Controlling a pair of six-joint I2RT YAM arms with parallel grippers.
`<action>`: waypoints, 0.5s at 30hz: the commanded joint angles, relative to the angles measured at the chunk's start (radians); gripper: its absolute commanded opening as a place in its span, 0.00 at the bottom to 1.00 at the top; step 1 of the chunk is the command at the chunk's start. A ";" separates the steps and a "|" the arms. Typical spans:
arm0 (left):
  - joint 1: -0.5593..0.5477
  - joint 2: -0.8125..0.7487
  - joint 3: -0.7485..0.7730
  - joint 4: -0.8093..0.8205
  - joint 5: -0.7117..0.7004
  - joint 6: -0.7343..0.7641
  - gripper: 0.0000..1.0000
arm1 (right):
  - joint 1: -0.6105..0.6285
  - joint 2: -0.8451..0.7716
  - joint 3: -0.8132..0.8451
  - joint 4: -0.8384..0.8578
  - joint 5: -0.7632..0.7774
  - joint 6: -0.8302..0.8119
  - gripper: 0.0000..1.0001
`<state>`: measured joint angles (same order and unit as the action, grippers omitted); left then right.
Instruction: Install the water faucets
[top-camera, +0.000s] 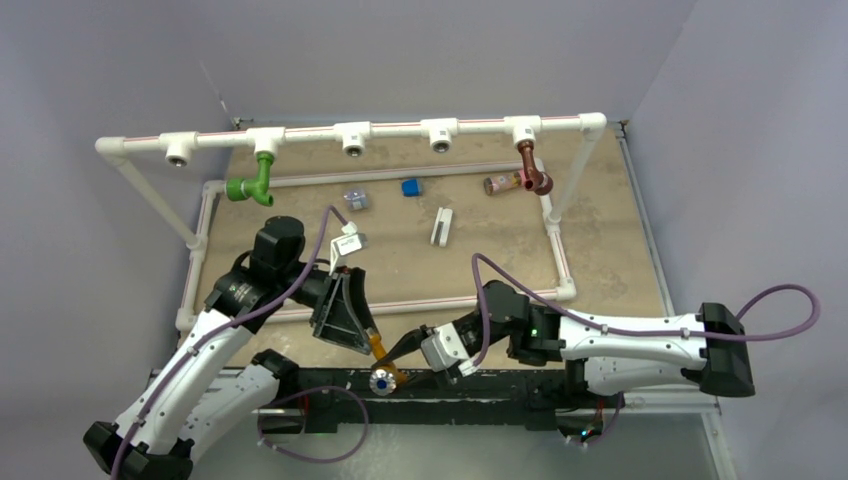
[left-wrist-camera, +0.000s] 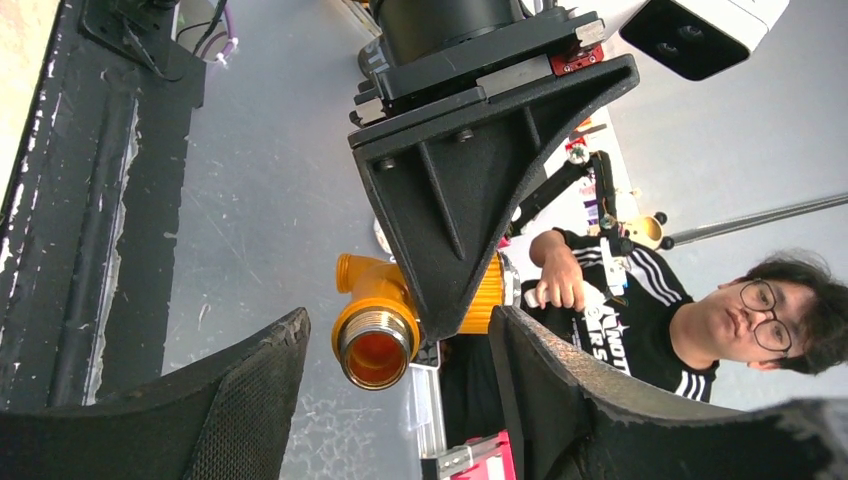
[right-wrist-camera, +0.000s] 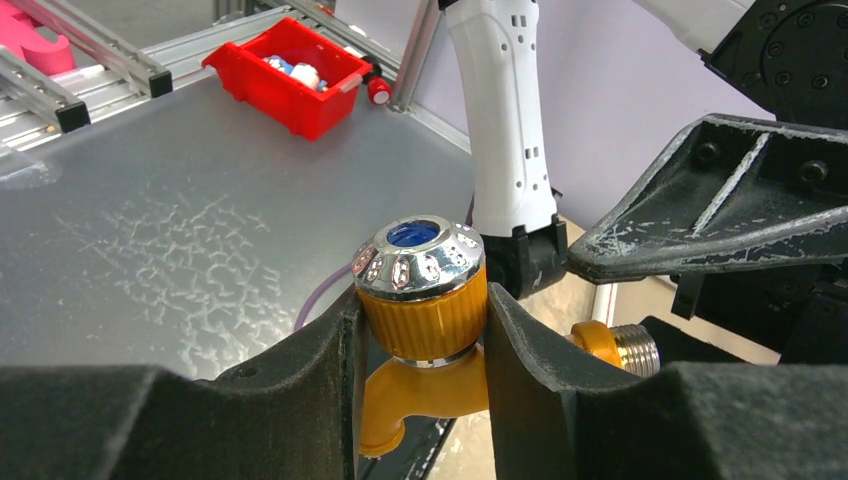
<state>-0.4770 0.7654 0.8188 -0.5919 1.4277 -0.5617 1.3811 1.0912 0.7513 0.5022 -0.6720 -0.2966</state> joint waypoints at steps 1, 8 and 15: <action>0.000 -0.002 -0.004 0.027 0.036 0.003 0.64 | 0.004 -0.003 0.052 0.067 0.007 0.010 0.00; -0.003 0.002 -0.014 0.028 0.033 0.005 0.55 | 0.004 0.014 0.068 0.053 0.008 0.008 0.00; -0.013 0.001 -0.023 0.032 0.031 0.010 0.47 | 0.004 0.039 0.088 0.043 0.020 -0.001 0.00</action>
<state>-0.4801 0.7712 0.8017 -0.5915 1.4322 -0.5644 1.3811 1.1267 0.7788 0.5068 -0.6704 -0.2958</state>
